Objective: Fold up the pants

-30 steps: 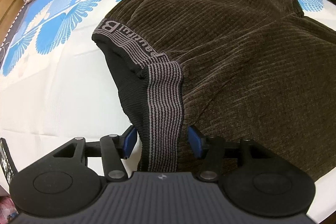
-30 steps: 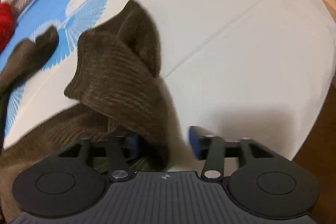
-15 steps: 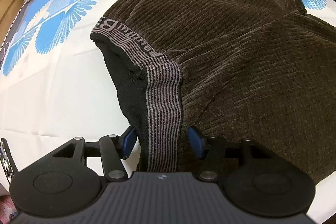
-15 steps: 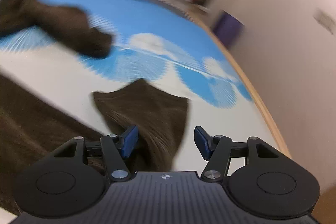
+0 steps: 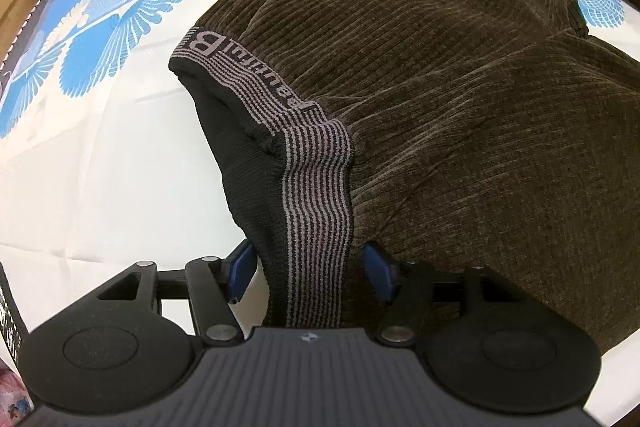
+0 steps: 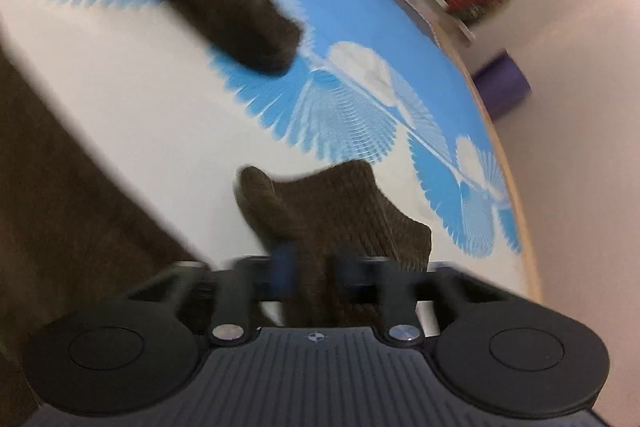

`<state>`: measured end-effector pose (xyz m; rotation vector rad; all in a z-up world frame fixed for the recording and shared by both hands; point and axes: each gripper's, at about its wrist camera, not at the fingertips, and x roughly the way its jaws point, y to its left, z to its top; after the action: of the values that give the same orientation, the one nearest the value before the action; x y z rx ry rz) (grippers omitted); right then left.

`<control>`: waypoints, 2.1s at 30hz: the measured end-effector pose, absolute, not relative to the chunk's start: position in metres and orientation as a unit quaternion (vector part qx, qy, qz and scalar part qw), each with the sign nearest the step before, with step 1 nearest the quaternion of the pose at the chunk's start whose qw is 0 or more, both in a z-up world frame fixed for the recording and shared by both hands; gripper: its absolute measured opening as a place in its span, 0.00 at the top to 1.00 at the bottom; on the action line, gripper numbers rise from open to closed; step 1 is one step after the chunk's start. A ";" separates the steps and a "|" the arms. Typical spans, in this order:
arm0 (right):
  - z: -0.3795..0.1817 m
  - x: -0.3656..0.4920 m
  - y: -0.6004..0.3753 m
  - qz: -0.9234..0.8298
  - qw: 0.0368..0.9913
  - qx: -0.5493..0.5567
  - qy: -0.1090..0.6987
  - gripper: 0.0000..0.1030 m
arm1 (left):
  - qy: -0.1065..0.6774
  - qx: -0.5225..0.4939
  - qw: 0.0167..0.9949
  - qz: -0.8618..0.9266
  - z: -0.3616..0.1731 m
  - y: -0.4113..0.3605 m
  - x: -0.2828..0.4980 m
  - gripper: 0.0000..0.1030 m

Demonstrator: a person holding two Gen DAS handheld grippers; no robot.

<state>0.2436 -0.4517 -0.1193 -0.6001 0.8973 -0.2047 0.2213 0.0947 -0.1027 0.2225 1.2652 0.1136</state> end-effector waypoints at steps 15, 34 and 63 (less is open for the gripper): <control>-0.062 0.091 -0.678 -0.431 0.779 0.290 0.350 0.93 | 0.578 0.109 0.808 0.046 -0.095 0.093 0.205 0.60; -0.063 0.084 -0.678 -0.416 0.786 0.234 0.394 0.55 | 0.584 -0.053 0.809 0.036 -0.081 0.150 0.188 0.47; 0.005 0.151 -0.461 -0.138 0.894 0.180 0.386 0.57 | 0.528 -0.060 0.847 -0.021 -0.031 0.157 0.151 0.87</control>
<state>0.1508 -0.4612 0.0049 0.3738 0.8002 -0.2858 0.1511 0.1565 -0.0310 -0.1259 1.1127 -0.0439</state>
